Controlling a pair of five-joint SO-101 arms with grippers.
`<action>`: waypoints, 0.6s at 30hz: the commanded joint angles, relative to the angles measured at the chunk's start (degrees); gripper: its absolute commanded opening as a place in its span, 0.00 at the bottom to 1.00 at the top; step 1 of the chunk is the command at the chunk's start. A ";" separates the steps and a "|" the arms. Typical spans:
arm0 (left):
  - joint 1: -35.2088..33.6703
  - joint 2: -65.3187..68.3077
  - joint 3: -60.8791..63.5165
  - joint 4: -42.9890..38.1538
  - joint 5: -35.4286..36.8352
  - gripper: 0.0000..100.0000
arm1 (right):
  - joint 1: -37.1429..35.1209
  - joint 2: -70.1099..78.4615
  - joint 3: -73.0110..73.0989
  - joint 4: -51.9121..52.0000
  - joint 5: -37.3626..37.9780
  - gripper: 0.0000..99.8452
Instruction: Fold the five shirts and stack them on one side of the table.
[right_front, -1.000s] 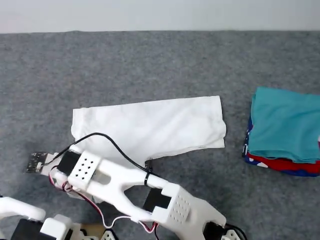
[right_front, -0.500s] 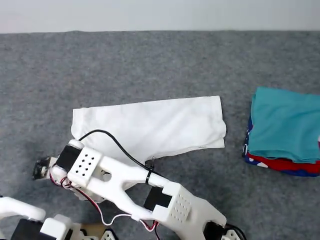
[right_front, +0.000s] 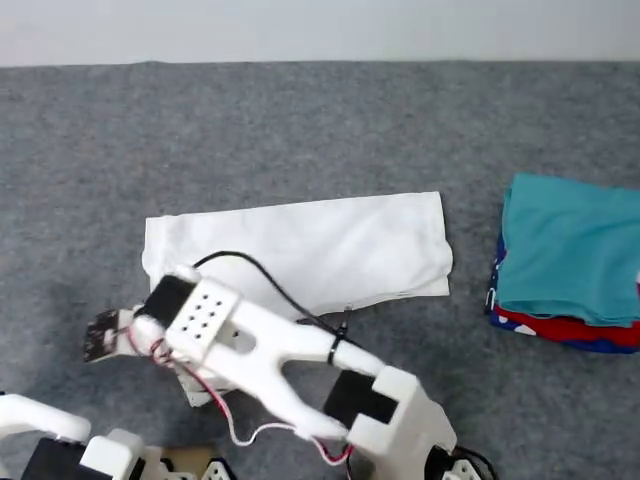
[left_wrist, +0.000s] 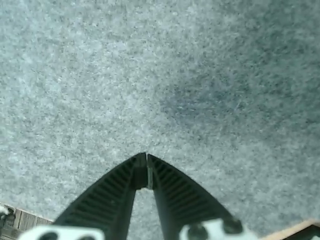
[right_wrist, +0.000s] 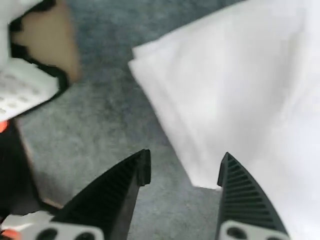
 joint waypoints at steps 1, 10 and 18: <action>0.00 -2.02 -0.22 -0.53 -0.62 0.01 | 2.33 -3.74 5.19 -5.76 3.16 0.22; 0.26 -2.02 -0.22 -0.88 -0.62 0.01 | 1.27 -0.66 11.60 -14.73 3.43 0.22; 0.26 -2.02 -0.22 -0.62 -0.62 0.01 | -2.15 3.74 11.52 -18.68 3.43 0.22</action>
